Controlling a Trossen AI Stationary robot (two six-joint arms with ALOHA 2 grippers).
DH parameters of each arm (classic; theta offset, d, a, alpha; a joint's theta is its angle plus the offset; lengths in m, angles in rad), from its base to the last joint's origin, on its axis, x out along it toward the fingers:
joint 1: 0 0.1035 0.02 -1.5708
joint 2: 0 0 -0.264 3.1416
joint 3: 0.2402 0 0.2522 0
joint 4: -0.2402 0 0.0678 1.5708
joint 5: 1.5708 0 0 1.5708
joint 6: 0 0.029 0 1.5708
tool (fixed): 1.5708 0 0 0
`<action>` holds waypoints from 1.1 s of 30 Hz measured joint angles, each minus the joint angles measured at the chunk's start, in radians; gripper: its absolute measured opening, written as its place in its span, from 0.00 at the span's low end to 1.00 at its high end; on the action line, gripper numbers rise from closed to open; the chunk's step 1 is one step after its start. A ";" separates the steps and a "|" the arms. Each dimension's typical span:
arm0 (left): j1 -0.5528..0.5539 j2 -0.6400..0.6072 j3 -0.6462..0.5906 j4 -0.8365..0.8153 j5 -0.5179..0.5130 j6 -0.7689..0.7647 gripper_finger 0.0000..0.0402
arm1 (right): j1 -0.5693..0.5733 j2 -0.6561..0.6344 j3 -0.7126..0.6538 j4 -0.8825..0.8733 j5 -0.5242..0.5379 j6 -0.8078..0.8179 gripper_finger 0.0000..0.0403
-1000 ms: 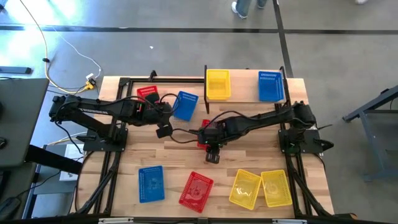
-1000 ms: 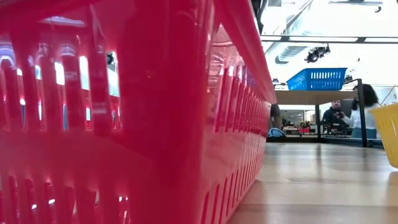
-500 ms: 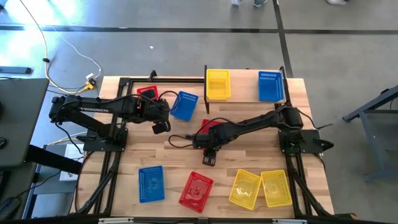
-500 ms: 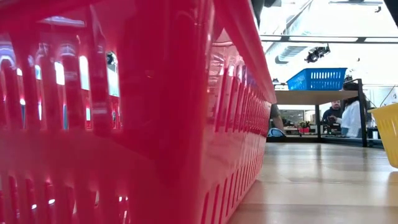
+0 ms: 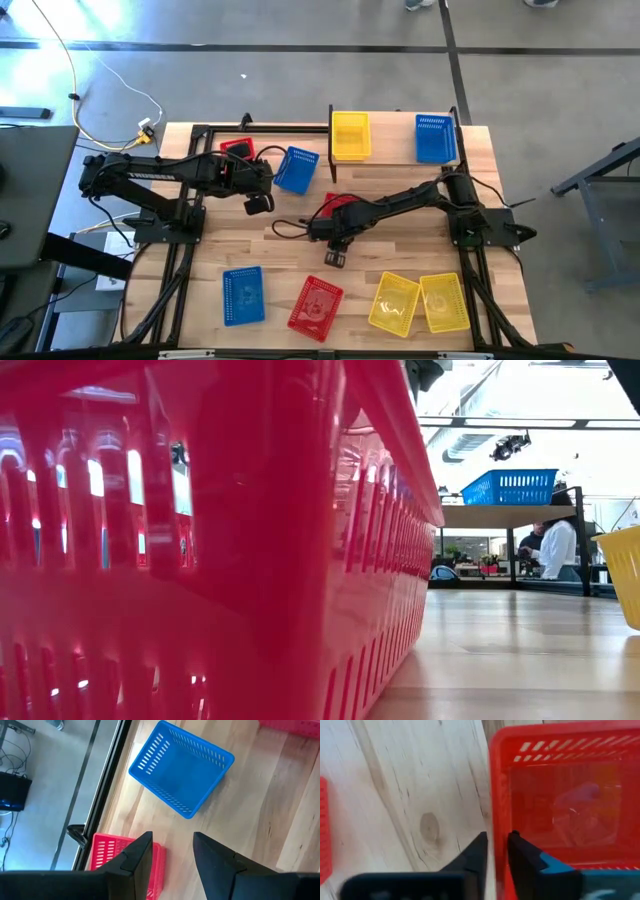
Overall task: Stack baskets on shelf by color
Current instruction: Put the middle red basket on the shelf
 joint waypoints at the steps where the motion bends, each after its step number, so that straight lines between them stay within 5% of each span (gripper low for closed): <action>1: 0.000 0.000 0.000 0.000 0.000 0.001 0.33 | 0.000 -0.005 0.000 -0.004 -0.006 -0.002 0.06; 20: 0.000 0.000 0.000 0.005 0.000 0.008 0.33 | 0.063 -0.191 0.000 -0.023 -0.045 0.007 0.00; 33: 0.000 0.000 0.000 0.033 0.004 0.027 0.33 | 0.085 -0.416 0.000 -0.137 0.156 -0.026 0.00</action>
